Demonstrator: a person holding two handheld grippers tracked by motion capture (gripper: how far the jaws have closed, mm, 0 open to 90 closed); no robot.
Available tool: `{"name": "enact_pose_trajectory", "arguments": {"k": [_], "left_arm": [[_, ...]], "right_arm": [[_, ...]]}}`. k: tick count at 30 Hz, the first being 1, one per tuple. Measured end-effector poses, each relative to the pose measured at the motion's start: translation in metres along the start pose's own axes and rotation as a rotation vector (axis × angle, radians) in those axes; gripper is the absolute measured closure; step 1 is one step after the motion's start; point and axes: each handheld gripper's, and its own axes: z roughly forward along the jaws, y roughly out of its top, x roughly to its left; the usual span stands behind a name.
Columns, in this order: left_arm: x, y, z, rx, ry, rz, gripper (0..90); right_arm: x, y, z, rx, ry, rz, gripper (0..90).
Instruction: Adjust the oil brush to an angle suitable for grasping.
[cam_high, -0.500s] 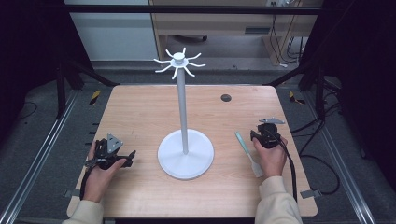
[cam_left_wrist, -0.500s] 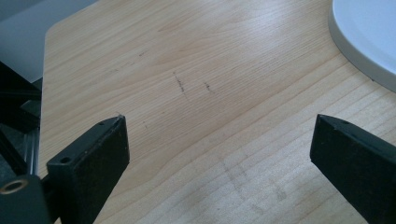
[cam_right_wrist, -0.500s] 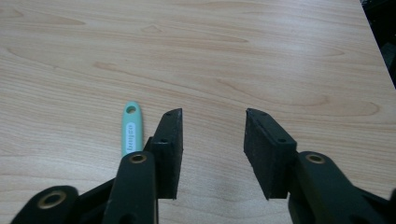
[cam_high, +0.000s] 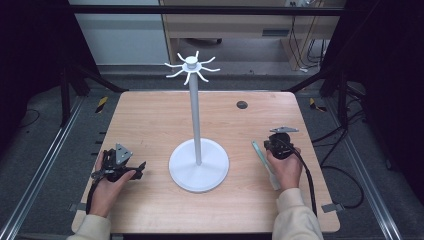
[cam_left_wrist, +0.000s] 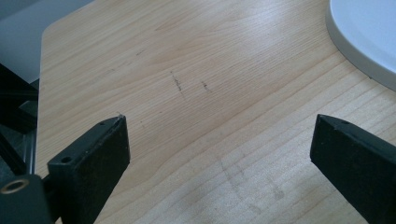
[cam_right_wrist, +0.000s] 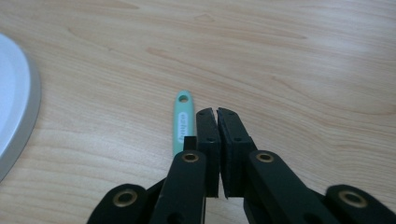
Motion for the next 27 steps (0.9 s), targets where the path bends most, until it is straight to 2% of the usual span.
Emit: {"name": "enact_pose_trajectory", "arguments": {"k": [5,9,16,18,27], "left_arm": [[0.0,0.0,0.0,0.001,0.001,0.003,4.3],[-0.001,0.001,0.0,0.002,0.0,0.006,4.3],[-0.001,0.0,0.0,0.003,-0.003,0.003,4.3],[-0.001,0.0,0.001,0.005,-0.004,0.005,4.3],[-0.001,0.0,0.001,0.008,-0.006,0.011,4.4]], "right_arm": [[0.006,-0.001,0.007,0.043,0.018,-0.03,90.0],[0.009,-0.002,0.013,0.085,0.028,-0.034,90.0],[0.01,-0.003,0.017,0.098,0.03,-0.04,89.8],[0.008,-0.004,0.018,0.102,0.025,-0.026,89.8],[0.006,-0.005,0.022,0.126,0.024,-0.021,89.1]]}}
